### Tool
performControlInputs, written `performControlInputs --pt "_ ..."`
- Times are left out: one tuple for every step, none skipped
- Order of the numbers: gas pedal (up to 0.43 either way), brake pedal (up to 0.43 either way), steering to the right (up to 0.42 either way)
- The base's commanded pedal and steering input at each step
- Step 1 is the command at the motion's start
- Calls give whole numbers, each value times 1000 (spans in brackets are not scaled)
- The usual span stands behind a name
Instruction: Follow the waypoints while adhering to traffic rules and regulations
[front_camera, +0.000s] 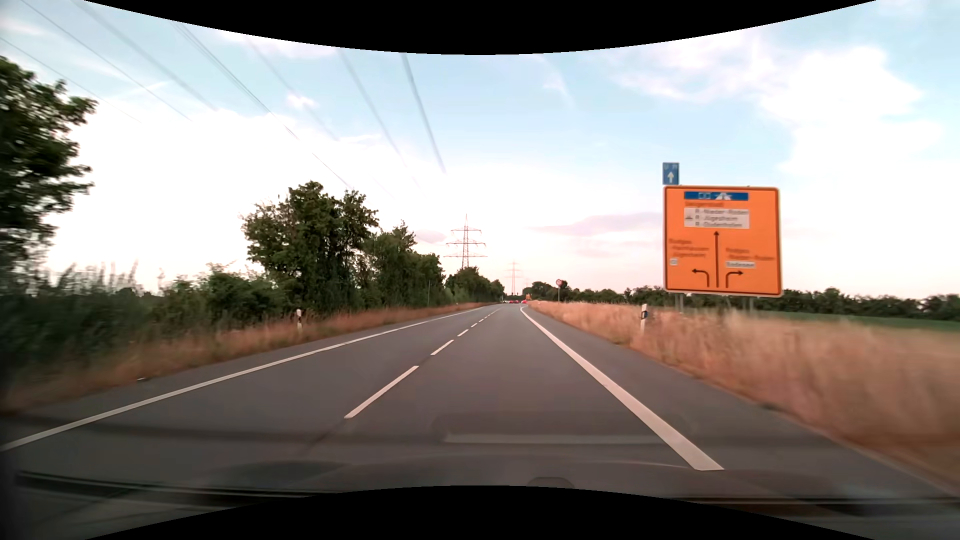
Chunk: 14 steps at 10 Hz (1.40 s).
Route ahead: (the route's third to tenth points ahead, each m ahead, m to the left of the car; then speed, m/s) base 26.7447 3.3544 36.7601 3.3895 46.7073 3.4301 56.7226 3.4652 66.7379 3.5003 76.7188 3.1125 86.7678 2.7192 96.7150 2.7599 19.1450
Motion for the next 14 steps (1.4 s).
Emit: performControlInputs --pt "0 0 0" --pt "0 0 0" --pt "0 0 0" --pt "0 0 0" --pt "0 0 0" --pt "0 0 0" --pt "0 0 0" --pt "0 0 0" --pt "0 0 -1" --pt "0 0 0" --pt "0 0 0" --pt "0 0 0" --pt "0 0 0" --pt "0 0 0"
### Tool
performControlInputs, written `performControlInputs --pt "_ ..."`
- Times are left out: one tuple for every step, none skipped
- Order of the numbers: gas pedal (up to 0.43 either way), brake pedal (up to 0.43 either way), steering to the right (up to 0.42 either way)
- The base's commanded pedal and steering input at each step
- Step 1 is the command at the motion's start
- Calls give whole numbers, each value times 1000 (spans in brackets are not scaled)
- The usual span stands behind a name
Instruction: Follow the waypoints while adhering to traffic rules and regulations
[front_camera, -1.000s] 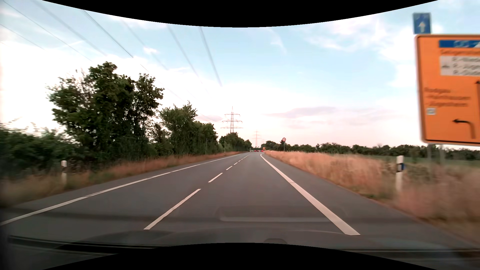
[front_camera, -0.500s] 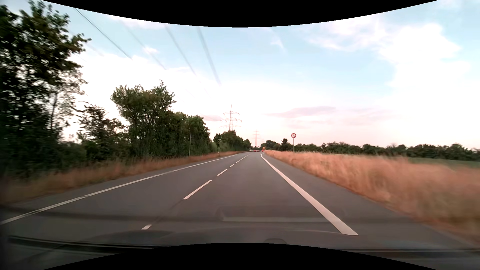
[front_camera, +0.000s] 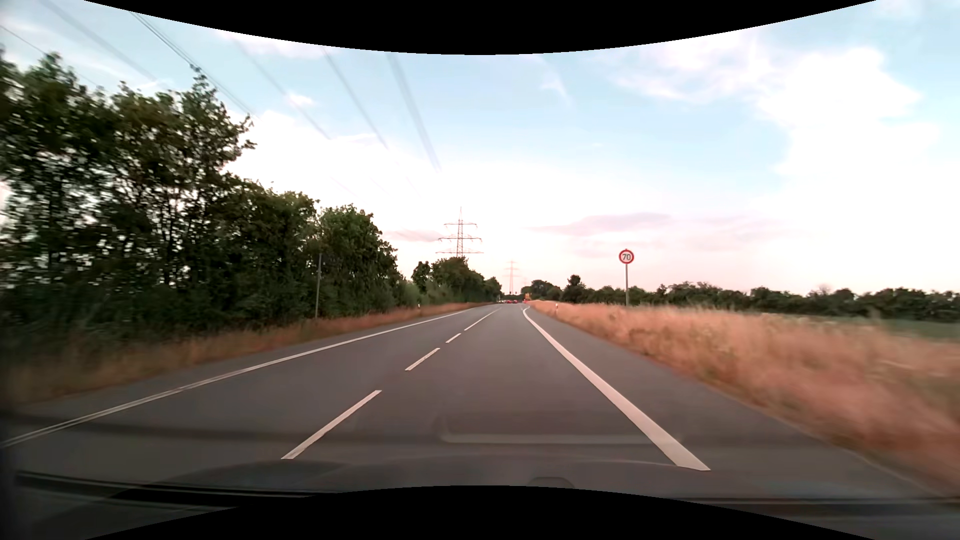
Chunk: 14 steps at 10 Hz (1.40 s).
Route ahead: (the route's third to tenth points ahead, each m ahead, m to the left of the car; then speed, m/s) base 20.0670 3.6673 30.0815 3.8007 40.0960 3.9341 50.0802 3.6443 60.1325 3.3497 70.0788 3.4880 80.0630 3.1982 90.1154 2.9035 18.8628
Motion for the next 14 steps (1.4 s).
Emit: performControlInputs --pt "0 0 0" --pt "0 0 0" --pt "0 0 0" --pt "0 0 0" --pt "0 0 0" --pt "0 0 0" --pt "0 0 0" --pt "0 0 0" --pt "0 0 0" --pt "0 0 0" --pt "0 0 0" --pt "0 0 0" --pt "0 0 0" --pt "0 0 0"
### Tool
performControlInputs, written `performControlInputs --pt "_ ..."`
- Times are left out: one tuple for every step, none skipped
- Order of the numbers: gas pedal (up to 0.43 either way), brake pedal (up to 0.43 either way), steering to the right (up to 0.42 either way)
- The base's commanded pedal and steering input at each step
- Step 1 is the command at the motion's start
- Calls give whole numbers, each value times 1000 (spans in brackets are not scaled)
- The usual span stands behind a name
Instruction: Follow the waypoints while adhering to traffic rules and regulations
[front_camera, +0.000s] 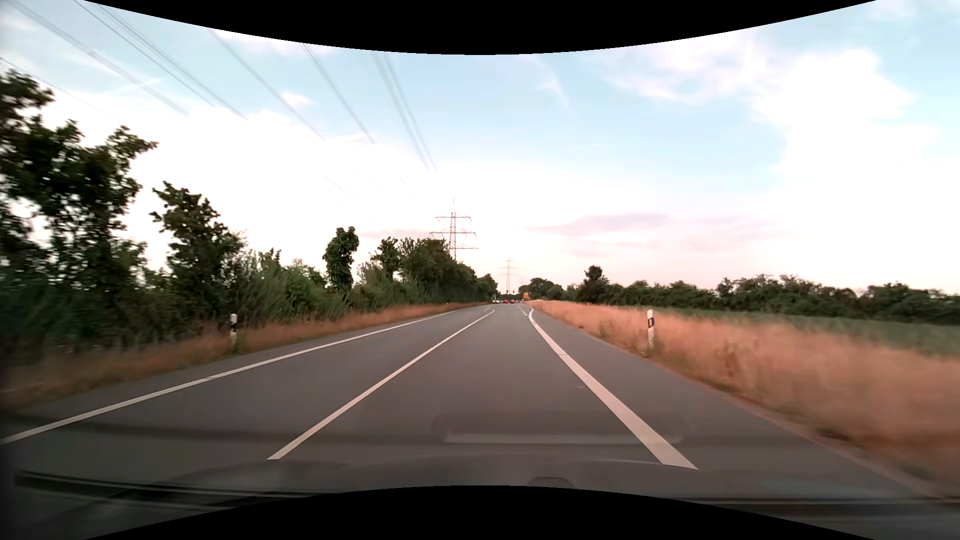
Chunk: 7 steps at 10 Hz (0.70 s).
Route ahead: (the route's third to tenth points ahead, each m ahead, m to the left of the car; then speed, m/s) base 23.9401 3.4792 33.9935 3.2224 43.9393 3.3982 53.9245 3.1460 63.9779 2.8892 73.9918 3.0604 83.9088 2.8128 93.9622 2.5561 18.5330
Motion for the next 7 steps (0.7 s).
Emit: performControlInputs --pt "0 0 0" --pt "0 0 0" --pt "0 0 0" --pt "0 0 0" --pt "0 0 1" --pt "0 0 2" --pt "0 0 2"
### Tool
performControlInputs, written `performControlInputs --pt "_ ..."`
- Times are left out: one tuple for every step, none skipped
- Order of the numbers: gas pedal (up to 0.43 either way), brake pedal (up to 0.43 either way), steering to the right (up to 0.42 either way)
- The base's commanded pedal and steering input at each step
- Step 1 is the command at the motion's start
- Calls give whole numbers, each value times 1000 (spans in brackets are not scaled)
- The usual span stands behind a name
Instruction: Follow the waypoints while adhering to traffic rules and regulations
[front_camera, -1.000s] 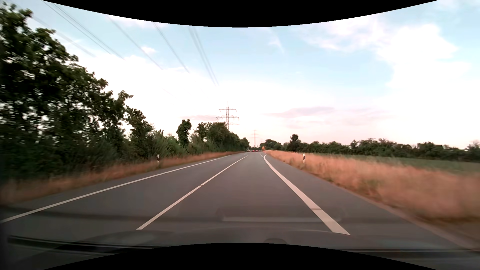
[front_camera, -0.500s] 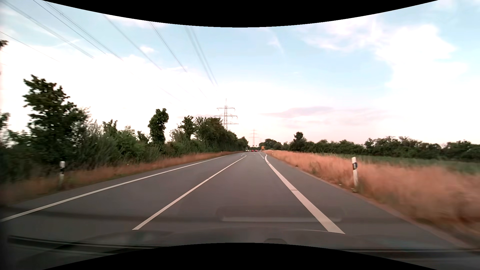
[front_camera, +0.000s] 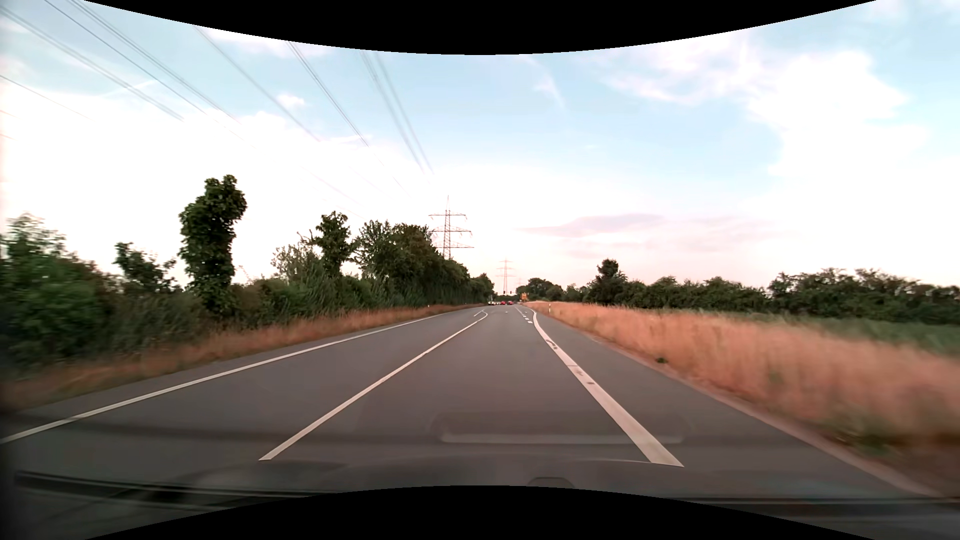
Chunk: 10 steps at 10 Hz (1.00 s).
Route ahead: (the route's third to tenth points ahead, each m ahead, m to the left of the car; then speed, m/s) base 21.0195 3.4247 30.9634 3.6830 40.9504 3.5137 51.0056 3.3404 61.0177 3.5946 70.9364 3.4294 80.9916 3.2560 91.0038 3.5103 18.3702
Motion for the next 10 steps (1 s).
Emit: performControlInputs --pt "0 0 3" --pt "0 0 3" --pt "0 0 3" --pt "0 0 4" --pt "0 0 5" --pt "0 0 5" --pt "0 0 6" --pt "0 0 6" --pt "0 0 6" --pt "0 0 6"
